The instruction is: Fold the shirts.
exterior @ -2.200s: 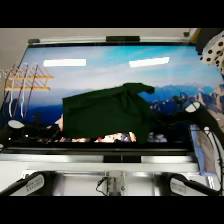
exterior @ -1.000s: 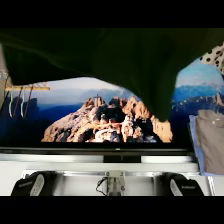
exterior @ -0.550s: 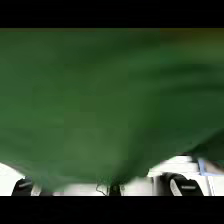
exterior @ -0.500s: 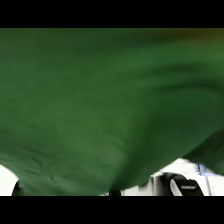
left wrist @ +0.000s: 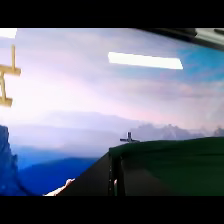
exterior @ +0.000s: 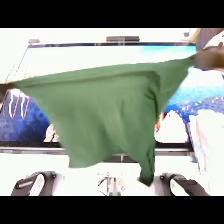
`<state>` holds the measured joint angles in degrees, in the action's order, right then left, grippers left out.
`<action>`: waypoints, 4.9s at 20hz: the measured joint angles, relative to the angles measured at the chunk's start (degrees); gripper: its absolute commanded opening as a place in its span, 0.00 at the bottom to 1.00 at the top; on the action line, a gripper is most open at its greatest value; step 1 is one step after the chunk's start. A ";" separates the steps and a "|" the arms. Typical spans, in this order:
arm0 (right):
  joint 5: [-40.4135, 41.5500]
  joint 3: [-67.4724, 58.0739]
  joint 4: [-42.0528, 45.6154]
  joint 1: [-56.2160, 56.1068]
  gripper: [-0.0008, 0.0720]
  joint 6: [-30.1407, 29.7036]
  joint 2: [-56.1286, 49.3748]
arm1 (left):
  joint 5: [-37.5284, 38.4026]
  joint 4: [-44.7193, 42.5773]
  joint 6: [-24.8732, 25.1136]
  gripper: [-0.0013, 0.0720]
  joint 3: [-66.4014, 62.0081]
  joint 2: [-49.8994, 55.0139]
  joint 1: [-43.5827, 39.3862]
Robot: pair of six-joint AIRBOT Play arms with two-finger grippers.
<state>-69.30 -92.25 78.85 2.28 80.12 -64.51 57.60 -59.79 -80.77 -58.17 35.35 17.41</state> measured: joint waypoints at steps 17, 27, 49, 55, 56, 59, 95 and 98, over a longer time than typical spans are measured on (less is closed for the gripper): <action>22.86 2.43 -24.02 -0.68 0.72 9.70 -30.32 | -19.45 17.66 0.04 0.83 6.64 36.02 -3.06; -16.15 6.34 -5.64 13.05 0.71 5.33 -19.58 | 17.99 4.52 2.05 0.77 6.29 37.00 13.88; -17.09 34.07 -11.76 16.02 0.82 0.70 -12.81 | 2.58 13.68 3.85 0.06 25.22 39.23 2.84; -8.94 45.09 -15.56 11.34 0.75 -1.07 -12.81 | 2.45 13.44 3.82 0.06 25.22 39.01 2.64; -7.54 45.90 -15.56 9.88 0.75 -1.07 -12.81 | 2.49 13.42 3.82 0.06 25.22 38.99 2.67; -4.63 47.21 -15.52 5.53 0.75 -1.03 -12.79 | 2.73 13.33 3.80 0.06 25.22 38.97 2.67; -1.14 -22.56 10.23 -1.36 0.09 1.14 24.83 | 11.19 -4.79 -8.87 0.06 -54.49 -1.14 2.95; -12.79 -21.77 12.66 -1.36 0.09 1.29 20.41 | 15.80 -5.95 -7.21 0.06 -47.80 -1.14 2.95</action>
<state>-82.08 -114.02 91.50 0.93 81.41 -44.10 73.41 -65.73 -87.99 -105.97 34.22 20.36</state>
